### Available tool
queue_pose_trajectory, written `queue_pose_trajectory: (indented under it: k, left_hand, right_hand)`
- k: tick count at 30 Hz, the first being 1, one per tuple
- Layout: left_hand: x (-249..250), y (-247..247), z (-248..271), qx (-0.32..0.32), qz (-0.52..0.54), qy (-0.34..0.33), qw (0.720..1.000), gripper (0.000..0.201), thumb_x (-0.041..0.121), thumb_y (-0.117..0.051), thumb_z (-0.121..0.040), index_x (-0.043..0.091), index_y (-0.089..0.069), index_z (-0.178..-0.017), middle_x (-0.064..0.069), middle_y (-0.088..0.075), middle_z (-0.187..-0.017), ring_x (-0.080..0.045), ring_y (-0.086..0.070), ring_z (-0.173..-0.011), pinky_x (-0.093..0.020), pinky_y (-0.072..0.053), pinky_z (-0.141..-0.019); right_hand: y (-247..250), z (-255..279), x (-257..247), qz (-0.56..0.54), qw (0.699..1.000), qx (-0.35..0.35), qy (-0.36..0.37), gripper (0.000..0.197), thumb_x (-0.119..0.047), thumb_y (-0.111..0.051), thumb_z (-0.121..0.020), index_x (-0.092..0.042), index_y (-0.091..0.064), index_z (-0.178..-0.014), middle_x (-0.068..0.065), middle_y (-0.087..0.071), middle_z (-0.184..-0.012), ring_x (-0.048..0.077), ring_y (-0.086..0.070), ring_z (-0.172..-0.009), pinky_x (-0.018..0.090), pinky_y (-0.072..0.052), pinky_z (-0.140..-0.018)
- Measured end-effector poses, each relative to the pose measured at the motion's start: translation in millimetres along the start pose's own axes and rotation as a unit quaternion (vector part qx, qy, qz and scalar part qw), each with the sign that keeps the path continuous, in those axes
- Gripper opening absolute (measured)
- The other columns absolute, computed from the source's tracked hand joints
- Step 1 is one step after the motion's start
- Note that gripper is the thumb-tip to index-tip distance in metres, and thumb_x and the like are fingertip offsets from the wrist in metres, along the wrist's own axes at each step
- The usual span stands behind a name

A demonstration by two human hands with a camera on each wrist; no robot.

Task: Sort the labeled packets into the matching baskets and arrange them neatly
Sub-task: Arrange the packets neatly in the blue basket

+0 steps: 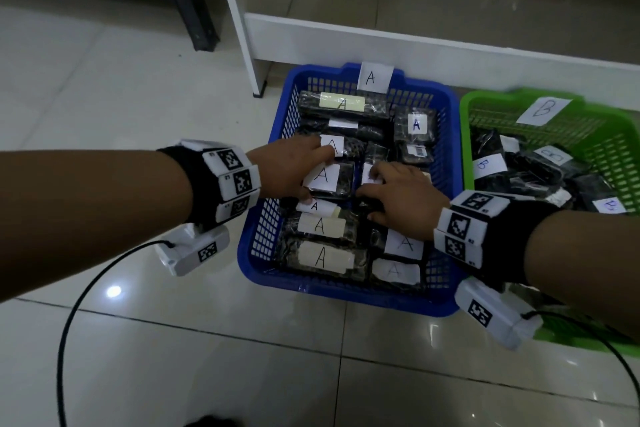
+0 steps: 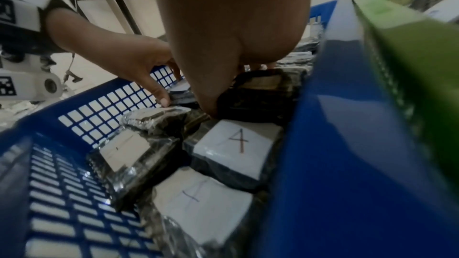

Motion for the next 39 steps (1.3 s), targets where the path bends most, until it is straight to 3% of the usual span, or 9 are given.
queue_pose_trajectory:
  k: [6, 10, 14, 17, 20, 27, 32, 37, 39]
  left_hand:
    - [1, 17, -5, 0.054, 0.068, 0.013, 0.996, 0.054, 0.046, -0.061, -0.085, 0.016, -0.045, -0.127, -0.004, -0.043, -0.128, -0.017, -0.043, -0.114, -0.029, -0.04, -0.097]
    - [-22, 60, -31, 0.136, 0.036, 0.05, 0.989, 0.051, 0.029, -0.058, -0.09, 0.015, -0.042, -0.135, -0.009, -0.042, -0.133, -0.024, -0.044, -0.12, -0.038, -0.041, -0.102]
    - [-50, 66, -59, 0.064, -0.059, 0.097, 0.991, 0.053, 0.028, -0.053, -0.091, 0.019, -0.037, -0.141, -0.01, -0.045, -0.137, -0.03, -0.044, -0.125, -0.043, -0.039, -0.103]
    - [-53, 52, -67, 0.017, -0.116, 0.115, 0.986, 0.048, 0.035, -0.049, -0.094, 0.023, -0.039, -0.139, -0.005, -0.041, -0.141, -0.025, -0.04, -0.13, -0.046, -0.029, -0.109]
    - [-49, 45, -68, 0.06, -0.136, 0.104, 0.983, 0.035, 0.033, -0.055, -0.09, 0.023, -0.047, -0.122, -0.002, -0.048, -0.131, -0.023, -0.047, -0.121, -0.046, -0.027, -0.105]
    - [-48, 49, -66, 0.086, -0.138, 0.11, 0.98, 0.018, 0.014, -0.048, -0.09, 0.022, -0.052, -0.106, 0.0, -0.058, -0.117, -0.022, -0.054, -0.106, -0.042, -0.025, -0.1]
    - [-47, 48, -65, 0.074, -0.115, 0.117, 0.984, 0.012, 0.024, -0.052, -0.09, 0.024, -0.052, -0.102, 0.002, -0.064, -0.111, -0.023, -0.055, -0.102, -0.041, -0.024, -0.101]
    - [-43, 53, -63, 0.083, -0.144, 0.115, 0.979, 0.029, 0.027, -0.047, -0.092, 0.028, -0.06, -0.118, -0.003, -0.048, -0.127, -0.025, -0.043, -0.12, -0.043, -0.029, -0.106]
    - [-41, 51, -60, 0.061, -0.166, 0.101, 0.979, 0.031, 0.031, -0.045, -0.093, 0.025, -0.059, -0.12, -0.003, -0.051, -0.125, -0.023, -0.047, -0.118, -0.041, -0.029, -0.107]
  right_hand:
    - [1, -2, -2, -0.026, 1.0, -0.012, -0.004, 0.043, -0.03, -0.051, -0.091, -0.031, -0.045, -0.134, 0.007, -0.032, -0.139, 0.028, -0.038, -0.128, 0.04, -0.012, -0.115]
    - [0, -1, 3, -0.039, 0.999, -0.013, 0.015, 0.042, -0.038, -0.046, -0.094, -0.035, -0.044, -0.136, 0.004, -0.03, -0.144, 0.024, -0.036, -0.132, 0.04, -0.012, -0.117]
    - [3, 6, 5, -0.072, 0.996, 0.033, 0.03, 0.045, -0.036, -0.049, -0.093, -0.03, -0.041, -0.137, -0.003, -0.036, -0.143, 0.017, -0.021, -0.142, 0.039, -0.009, -0.116]
    - [16, 17, 17, -0.117, 0.984, 0.136, -0.011, 0.039, -0.026, -0.054, -0.09, -0.023, -0.047, -0.129, -0.003, -0.046, -0.133, 0.017, -0.034, -0.133, 0.036, -0.017, -0.111]
    - [22, 31, 42, -0.088, 0.971, 0.213, -0.064, 0.035, -0.023, -0.059, -0.085, -0.019, -0.053, -0.12, 0.002, -0.052, -0.122, 0.023, -0.044, -0.122, 0.04, -0.027, -0.102]
    - [4, 37, 70, -0.033, 0.985, 0.156, -0.06, 0.043, -0.048, -0.038, -0.086, -0.025, -0.065, -0.11, -0.006, -0.055, -0.129, 0.02, -0.029, -0.14, 0.035, -0.013, -0.105]
    - [2, 34, 69, -0.024, 0.984, 0.165, -0.059, 0.028, -0.041, -0.053, -0.09, -0.024, -0.068, -0.106, -0.004, -0.056, -0.127, 0.023, -0.03, -0.139, 0.041, -0.015, -0.107]
    - [3, 33, 66, -0.031, 0.983, 0.17, -0.066, 0.022, -0.036, -0.059, -0.088, -0.022, -0.07, -0.102, 0.0, -0.058, -0.123, 0.028, -0.033, -0.138, 0.046, -0.02, -0.107]
    - [3, 33, 65, -0.029, 0.981, 0.179, -0.066, 0.02, -0.033, -0.063, -0.086, -0.02, -0.07, -0.101, 0.002, -0.059, -0.123, 0.028, -0.034, -0.137, 0.045, -0.019, -0.106]
Point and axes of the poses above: each hand's wrist, its own z-axis away from the middle knuckle, its own y-axis out of the back of the hand, x = y × z, the point moved 5 cm from there along -z, towards the middle knuckle
